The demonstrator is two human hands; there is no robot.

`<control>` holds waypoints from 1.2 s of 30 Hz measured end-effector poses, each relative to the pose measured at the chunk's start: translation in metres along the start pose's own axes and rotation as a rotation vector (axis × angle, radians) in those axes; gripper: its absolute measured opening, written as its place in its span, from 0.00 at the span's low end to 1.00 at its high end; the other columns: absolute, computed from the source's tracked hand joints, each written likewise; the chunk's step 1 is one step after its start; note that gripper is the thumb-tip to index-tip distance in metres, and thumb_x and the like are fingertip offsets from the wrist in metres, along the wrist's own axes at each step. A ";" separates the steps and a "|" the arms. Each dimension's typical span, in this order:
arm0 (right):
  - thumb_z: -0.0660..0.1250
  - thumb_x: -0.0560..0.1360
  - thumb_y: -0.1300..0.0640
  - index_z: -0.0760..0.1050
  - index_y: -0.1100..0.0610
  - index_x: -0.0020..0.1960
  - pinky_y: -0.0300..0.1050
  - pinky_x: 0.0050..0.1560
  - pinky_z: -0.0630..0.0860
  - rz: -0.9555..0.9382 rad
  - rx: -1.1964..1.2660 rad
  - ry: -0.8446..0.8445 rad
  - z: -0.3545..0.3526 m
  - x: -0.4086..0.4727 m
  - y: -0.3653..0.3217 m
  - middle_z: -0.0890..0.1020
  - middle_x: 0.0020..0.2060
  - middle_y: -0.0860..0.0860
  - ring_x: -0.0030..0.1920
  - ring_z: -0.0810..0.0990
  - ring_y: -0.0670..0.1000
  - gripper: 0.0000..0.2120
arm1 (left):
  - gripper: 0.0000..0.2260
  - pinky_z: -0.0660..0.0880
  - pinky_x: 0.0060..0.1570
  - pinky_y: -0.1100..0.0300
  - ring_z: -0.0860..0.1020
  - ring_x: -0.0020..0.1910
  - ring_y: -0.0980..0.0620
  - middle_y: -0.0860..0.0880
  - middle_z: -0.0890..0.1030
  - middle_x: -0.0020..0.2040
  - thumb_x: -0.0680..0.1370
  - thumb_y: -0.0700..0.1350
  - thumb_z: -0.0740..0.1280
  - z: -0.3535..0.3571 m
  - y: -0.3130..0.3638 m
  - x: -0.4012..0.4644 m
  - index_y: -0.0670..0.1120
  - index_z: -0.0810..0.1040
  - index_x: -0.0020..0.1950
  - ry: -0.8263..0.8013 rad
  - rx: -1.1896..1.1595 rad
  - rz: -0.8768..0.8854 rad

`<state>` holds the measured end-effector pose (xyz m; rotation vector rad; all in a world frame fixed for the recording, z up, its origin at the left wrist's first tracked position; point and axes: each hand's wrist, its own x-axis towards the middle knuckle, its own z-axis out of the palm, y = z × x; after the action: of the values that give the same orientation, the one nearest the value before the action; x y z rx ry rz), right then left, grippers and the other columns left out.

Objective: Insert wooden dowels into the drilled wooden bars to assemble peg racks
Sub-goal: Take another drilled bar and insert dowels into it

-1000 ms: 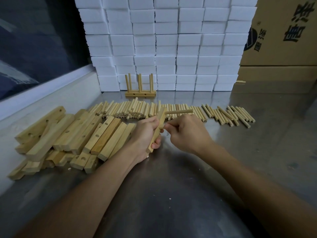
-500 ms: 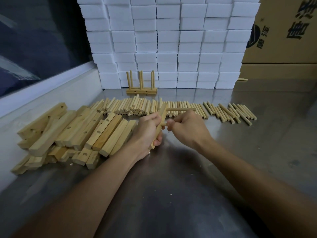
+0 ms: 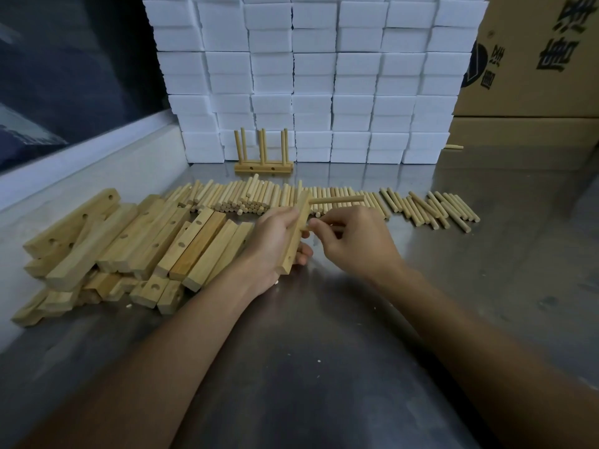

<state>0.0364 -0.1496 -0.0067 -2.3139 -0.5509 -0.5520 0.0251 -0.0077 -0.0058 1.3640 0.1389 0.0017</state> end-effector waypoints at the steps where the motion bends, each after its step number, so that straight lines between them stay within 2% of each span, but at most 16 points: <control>1: 0.70 0.77 0.51 0.85 0.54 0.44 0.42 0.36 0.77 0.008 0.033 0.015 -0.001 0.000 0.001 0.81 0.30 0.45 0.32 0.78 0.44 0.08 | 0.13 0.71 0.23 0.59 0.75 0.25 0.50 0.42 0.76 0.40 0.84 0.46 0.59 0.000 0.001 0.000 0.38 0.77 0.59 -0.012 -0.013 -0.015; 4: 0.73 0.75 0.53 0.85 0.56 0.43 0.35 0.36 0.76 0.086 0.186 0.046 -0.002 0.002 0.002 0.82 0.32 0.45 0.32 0.79 0.42 0.07 | 0.14 0.72 0.25 0.60 0.75 0.27 0.50 0.44 0.75 0.35 0.84 0.45 0.58 -0.001 0.002 -0.001 0.39 0.79 0.51 -0.045 -0.019 -0.045; 7: 0.76 0.73 0.57 0.84 0.60 0.42 0.38 0.27 0.74 0.235 0.470 -0.006 -0.006 0.003 0.002 0.81 0.28 0.50 0.25 0.77 0.45 0.06 | 0.13 0.74 0.27 0.60 0.75 0.28 0.50 0.44 0.75 0.35 0.85 0.41 0.56 -0.001 0.001 0.000 0.36 0.78 0.58 -0.006 -0.033 -0.044; 10: 0.76 0.73 0.59 0.83 0.62 0.44 0.39 0.24 0.72 0.279 0.662 -0.038 -0.011 0.003 0.004 0.80 0.26 0.52 0.24 0.75 0.47 0.06 | 0.13 0.76 0.27 0.61 0.75 0.30 0.50 0.44 0.75 0.35 0.85 0.40 0.54 -0.002 0.001 0.002 0.36 0.75 0.62 0.073 -0.150 -0.063; 12: 0.74 0.75 0.56 0.83 0.60 0.44 0.39 0.26 0.74 0.243 0.571 -0.063 -0.012 0.002 0.011 0.81 0.27 0.51 0.25 0.77 0.46 0.06 | 0.12 0.76 0.27 0.60 0.74 0.30 0.50 0.44 0.75 0.35 0.85 0.41 0.55 -0.005 0.003 0.004 0.37 0.75 0.61 0.118 -0.272 -0.079; 14: 0.72 0.76 0.53 0.83 0.56 0.43 0.43 0.32 0.78 0.203 0.312 -0.084 -0.010 0.000 0.022 0.82 0.29 0.50 0.29 0.80 0.48 0.07 | 0.12 0.76 0.27 0.60 0.74 0.29 0.51 0.44 0.75 0.35 0.85 0.42 0.55 -0.007 0.004 0.005 0.37 0.75 0.59 0.141 -0.342 -0.097; 17: 0.69 0.78 0.51 0.83 0.53 0.44 0.44 0.42 0.79 0.212 0.021 -0.092 -0.004 0.001 0.038 0.82 0.36 0.46 0.37 0.80 0.45 0.08 | 0.13 0.74 0.26 0.60 0.74 0.28 0.51 0.44 0.75 0.37 0.85 0.44 0.55 -0.007 0.004 0.005 0.38 0.75 0.54 0.164 -0.367 -0.118; 20: 0.68 0.78 0.49 0.82 0.51 0.47 0.43 0.43 0.78 0.233 -0.163 -0.075 -0.002 0.006 0.047 0.81 0.39 0.44 0.40 0.79 0.43 0.07 | 0.14 0.68 0.24 0.61 0.70 0.26 0.52 0.45 0.73 0.35 0.85 0.45 0.54 -0.007 0.004 0.006 0.38 0.74 0.52 0.157 -0.393 -0.127; 23: 0.69 0.78 0.51 0.83 0.53 0.46 0.45 0.43 0.79 0.308 -0.170 -0.017 -0.003 0.013 0.054 0.83 0.40 0.47 0.39 0.79 0.45 0.07 | 0.12 0.61 0.23 0.63 0.66 0.24 0.53 0.46 0.71 0.33 0.85 0.44 0.54 -0.009 0.004 0.006 0.39 0.73 0.51 0.146 -0.393 -0.132; 26: 0.69 0.77 0.51 0.83 0.54 0.50 0.48 0.45 0.81 0.351 -0.168 0.007 -0.005 0.022 0.059 0.83 0.39 0.47 0.39 0.80 0.45 0.07 | 0.10 0.59 0.22 0.63 0.64 0.23 0.54 0.46 0.70 0.31 0.83 0.41 0.55 -0.008 0.004 0.006 0.39 0.74 0.50 0.134 -0.397 -0.137; 29: 0.71 0.76 0.47 0.81 0.53 0.55 0.46 0.42 0.79 0.371 -0.187 0.038 -0.006 0.034 0.062 0.84 0.44 0.48 0.42 0.80 0.48 0.12 | 0.10 0.59 0.21 0.63 0.64 0.23 0.53 0.46 0.71 0.31 0.81 0.40 0.55 -0.009 0.004 0.007 0.38 0.74 0.50 0.127 -0.428 -0.131; 32: 0.71 0.74 0.41 0.78 0.52 0.59 0.40 0.34 0.71 0.381 -0.224 0.020 -0.003 0.045 0.062 0.80 0.42 0.47 0.38 0.78 0.45 0.19 | 0.09 0.60 0.21 0.63 0.65 0.22 0.53 0.46 0.71 0.30 0.80 0.40 0.55 -0.009 0.003 0.006 0.39 0.73 0.49 0.115 -0.425 -0.117; 36: 0.71 0.73 0.38 0.79 0.50 0.58 0.40 0.33 0.71 0.373 -0.286 -0.028 0.005 0.053 0.060 0.81 0.43 0.47 0.38 0.77 0.45 0.21 | 0.09 0.60 0.21 0.63 0.65 0.22 0.53 0.45 0.71 0.31 0.80 0.39 0.55 -0.009 0.003 0.007 0.39 0.73 0.47 0.109 -0.412 -0.109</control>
<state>0.1122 -0.1749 -0.0137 -2.6120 -0.0437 -0.4395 0.0311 0.0019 -0.0057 0.9433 0.2880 0.0132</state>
